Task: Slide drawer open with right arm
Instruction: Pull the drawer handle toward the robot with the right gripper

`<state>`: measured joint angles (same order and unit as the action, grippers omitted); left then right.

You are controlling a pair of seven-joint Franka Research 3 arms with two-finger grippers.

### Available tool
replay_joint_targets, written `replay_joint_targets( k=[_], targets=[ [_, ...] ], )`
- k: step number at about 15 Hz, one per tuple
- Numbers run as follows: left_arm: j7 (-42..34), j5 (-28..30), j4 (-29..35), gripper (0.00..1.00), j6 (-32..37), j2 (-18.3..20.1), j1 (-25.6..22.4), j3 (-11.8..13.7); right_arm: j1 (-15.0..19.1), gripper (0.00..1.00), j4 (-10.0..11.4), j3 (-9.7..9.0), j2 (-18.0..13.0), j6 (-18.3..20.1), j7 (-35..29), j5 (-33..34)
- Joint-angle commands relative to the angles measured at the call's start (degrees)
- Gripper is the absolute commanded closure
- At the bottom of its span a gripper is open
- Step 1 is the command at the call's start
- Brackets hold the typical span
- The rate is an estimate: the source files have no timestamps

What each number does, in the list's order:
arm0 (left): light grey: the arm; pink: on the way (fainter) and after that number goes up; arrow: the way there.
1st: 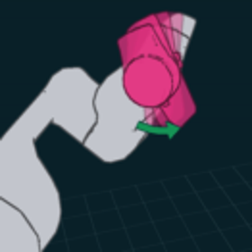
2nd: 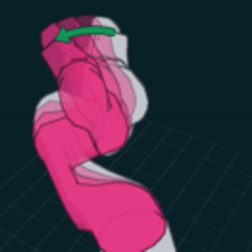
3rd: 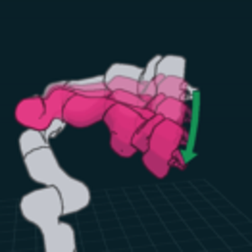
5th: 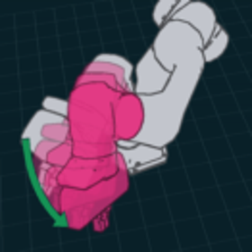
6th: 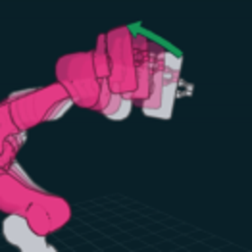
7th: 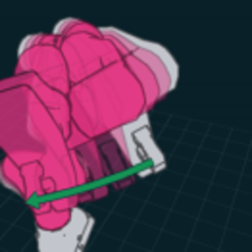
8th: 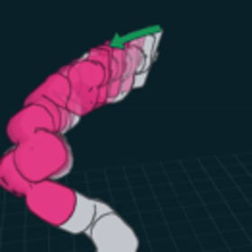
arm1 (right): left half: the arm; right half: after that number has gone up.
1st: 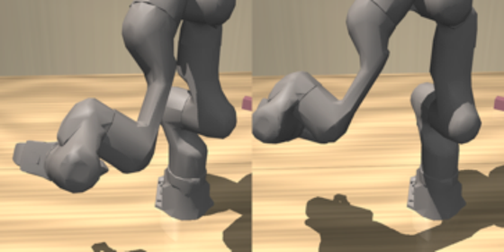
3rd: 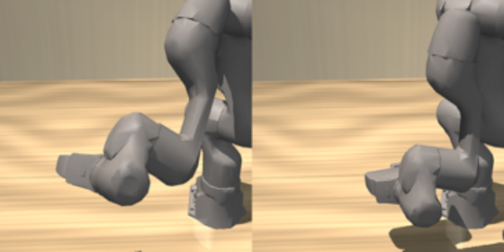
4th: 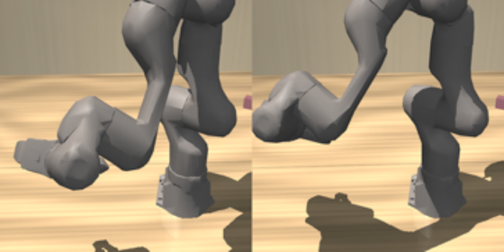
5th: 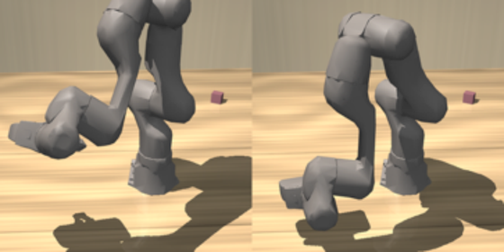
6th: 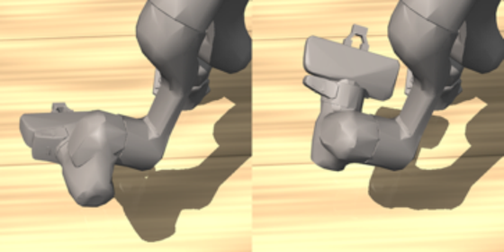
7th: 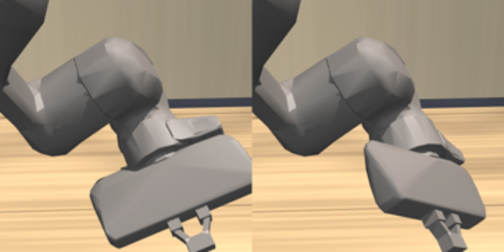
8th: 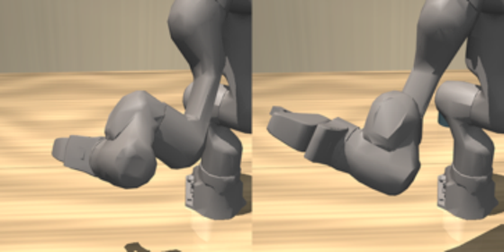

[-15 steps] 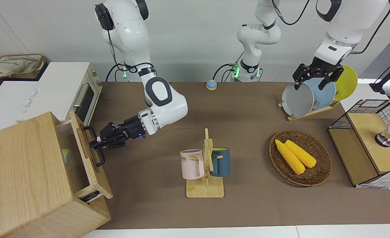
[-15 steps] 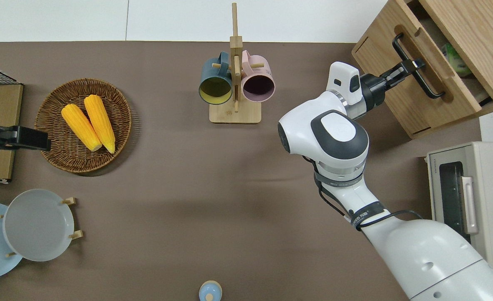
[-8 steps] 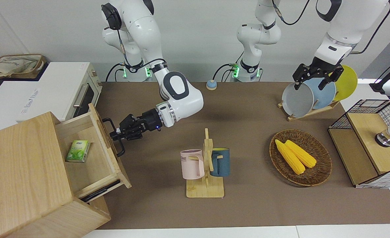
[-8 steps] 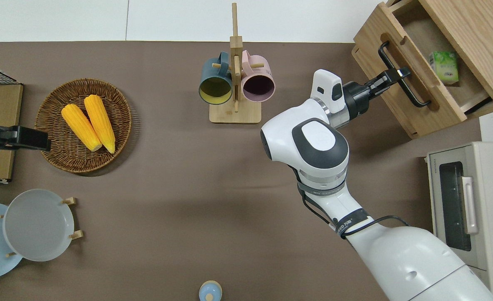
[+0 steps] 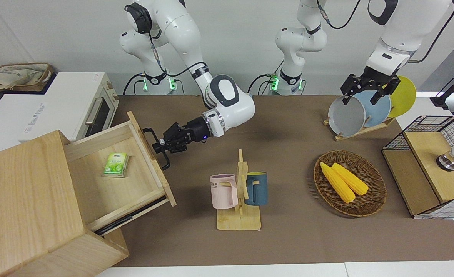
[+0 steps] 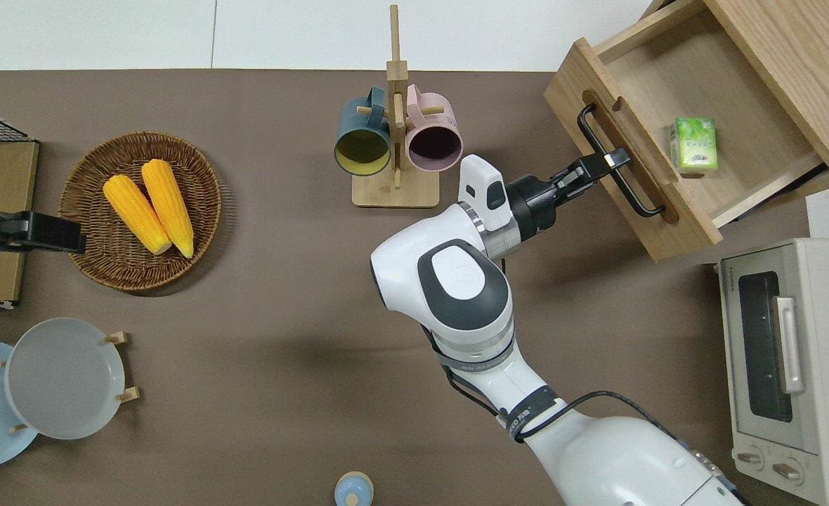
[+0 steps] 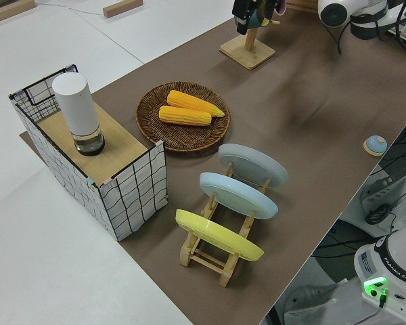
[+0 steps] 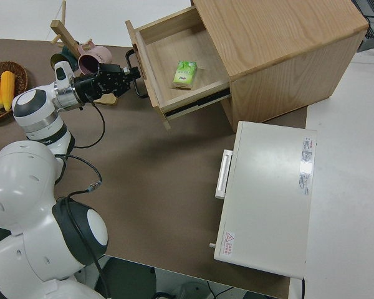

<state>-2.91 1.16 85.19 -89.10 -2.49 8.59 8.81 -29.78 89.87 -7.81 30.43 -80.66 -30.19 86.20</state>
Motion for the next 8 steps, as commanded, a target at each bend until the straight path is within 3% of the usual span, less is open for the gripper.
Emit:
replay_joint_targets(
  k=[1, 8],
  targets=[
    [-0.4, -0.7, -1.2, 0.0, 0.0, -0.8, 1.0, 0.9, -2.6, 1.0, 0.1, -0.01, -0.3, 2.3, 1.4, -2.1],
    [-0.4, -0.7, -1.2, 0.0, 0.0, -0.8, 1.0, 0.9, -5.9, 1.0, -0.3, -0.19, -0.2, 4.8, 1.0, -4.6]
  ],
)
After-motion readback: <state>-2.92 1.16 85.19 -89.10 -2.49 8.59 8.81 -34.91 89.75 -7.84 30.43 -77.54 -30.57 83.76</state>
